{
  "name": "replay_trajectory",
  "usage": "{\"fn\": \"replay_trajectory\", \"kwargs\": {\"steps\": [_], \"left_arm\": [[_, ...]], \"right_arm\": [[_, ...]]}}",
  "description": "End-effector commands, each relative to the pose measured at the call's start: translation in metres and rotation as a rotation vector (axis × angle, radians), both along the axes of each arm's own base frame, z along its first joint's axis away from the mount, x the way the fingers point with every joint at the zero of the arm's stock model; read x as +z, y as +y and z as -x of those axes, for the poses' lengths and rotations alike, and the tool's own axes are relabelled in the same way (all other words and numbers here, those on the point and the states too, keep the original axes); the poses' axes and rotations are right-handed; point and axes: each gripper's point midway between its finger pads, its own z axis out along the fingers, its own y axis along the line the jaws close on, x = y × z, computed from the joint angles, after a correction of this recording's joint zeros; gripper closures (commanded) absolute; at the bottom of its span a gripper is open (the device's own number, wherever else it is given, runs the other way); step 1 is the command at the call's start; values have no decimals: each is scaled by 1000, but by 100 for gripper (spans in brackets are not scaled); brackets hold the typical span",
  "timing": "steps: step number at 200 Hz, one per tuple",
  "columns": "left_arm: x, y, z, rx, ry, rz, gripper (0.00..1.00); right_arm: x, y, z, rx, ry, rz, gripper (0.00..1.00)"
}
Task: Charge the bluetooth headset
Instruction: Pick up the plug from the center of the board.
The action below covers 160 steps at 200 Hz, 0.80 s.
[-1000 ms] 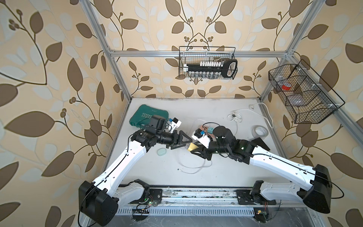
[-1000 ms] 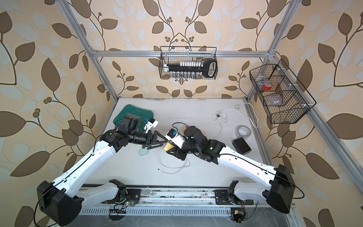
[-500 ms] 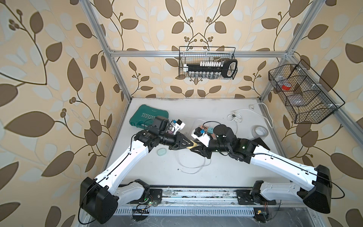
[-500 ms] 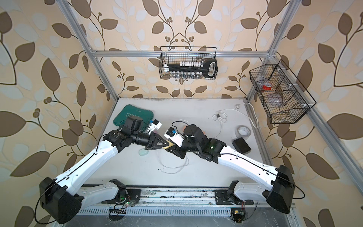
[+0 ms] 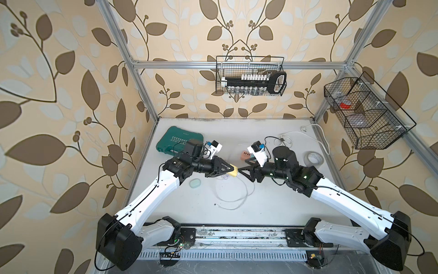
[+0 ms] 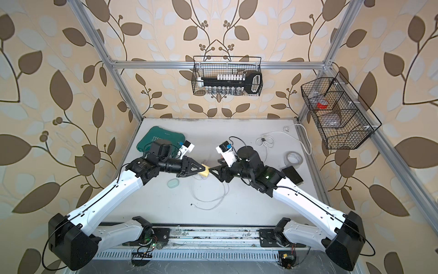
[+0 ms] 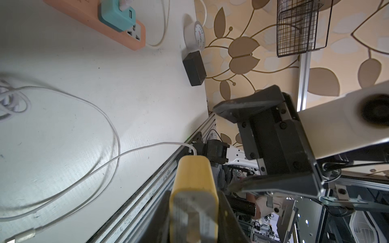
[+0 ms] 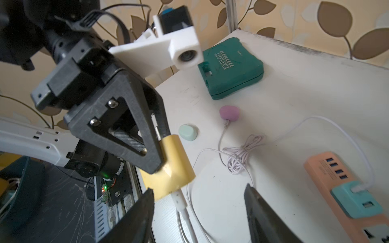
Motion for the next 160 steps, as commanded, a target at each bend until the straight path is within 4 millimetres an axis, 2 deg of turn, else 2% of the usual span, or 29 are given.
{"fn": "replay_trajectory", "kwargs": {"steps": [1,42,67,89,117,160], "left_arm": [[22,-3,-12,64,-102,62,100],[41,2,-16,130,-196,144,100],[55,3,-13,136,-231,197,100],[67,4,-9,132,-265,241,100],[79,2,-4,110,-292,303,100],[90,-1,-1,82,-312,351,100]], "right_arm": [[7,-5,-6,-77,179,-196,29],[24,2,-7,-33,275,-446,26],[27,11,-7,23,294,-517,26],[41,19,-3,97,315,-607,27],[56,22,4,163,296,-649,28],[64,31,16,254,311,-663,28]]}}
